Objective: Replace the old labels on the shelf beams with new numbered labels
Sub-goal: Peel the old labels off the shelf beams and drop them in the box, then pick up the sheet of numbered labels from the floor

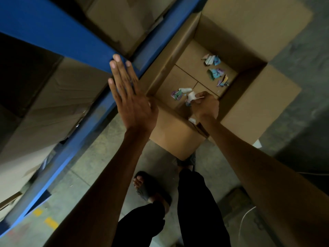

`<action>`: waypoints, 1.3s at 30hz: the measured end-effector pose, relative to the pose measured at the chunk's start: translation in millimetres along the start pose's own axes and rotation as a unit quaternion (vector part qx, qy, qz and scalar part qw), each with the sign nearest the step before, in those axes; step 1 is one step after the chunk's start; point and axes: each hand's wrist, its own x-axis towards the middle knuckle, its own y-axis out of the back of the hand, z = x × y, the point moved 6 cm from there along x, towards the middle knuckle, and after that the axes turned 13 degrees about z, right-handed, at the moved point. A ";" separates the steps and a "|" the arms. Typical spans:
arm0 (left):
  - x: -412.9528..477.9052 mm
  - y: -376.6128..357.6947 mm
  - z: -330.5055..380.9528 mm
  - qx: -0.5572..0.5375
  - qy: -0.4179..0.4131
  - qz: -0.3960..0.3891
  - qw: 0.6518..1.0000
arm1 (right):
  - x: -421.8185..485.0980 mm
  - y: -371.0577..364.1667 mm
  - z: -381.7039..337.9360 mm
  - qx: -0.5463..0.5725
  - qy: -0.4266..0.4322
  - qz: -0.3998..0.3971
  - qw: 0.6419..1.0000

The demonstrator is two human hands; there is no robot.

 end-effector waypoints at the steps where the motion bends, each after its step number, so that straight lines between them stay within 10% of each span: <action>1: -1.6 4.9 1.7 -0.010 -0.007 -0.008 1.000 | -4.3 9.1 -1.6 -0.009 0.015 -0.003 1.000; 13: -55.6 168.5 43.0 -0.100 -0.185 -0.211 0.955 | -145.4 215.1 -37.2 -0.147 0.140 -0.024 0.979; 24: -162.0 481.0 85.5 -0.181 -0.366 -0.142 0.902 | -387.5 505.8 -28.0 0.027 0.050 0.190 0.980; 32: -307.4 637.6 165.5 -0.281 -0.512 -0.122 0.802 | -568.7 680.7 98.6 0.155 -0.080 0.452 0.875; 39: -446.8 675.4 235.7 -0.323 -0.591 -0.163 0.721 | -645.5 707.9 235.2 0.211 -0.230 0.530 0.789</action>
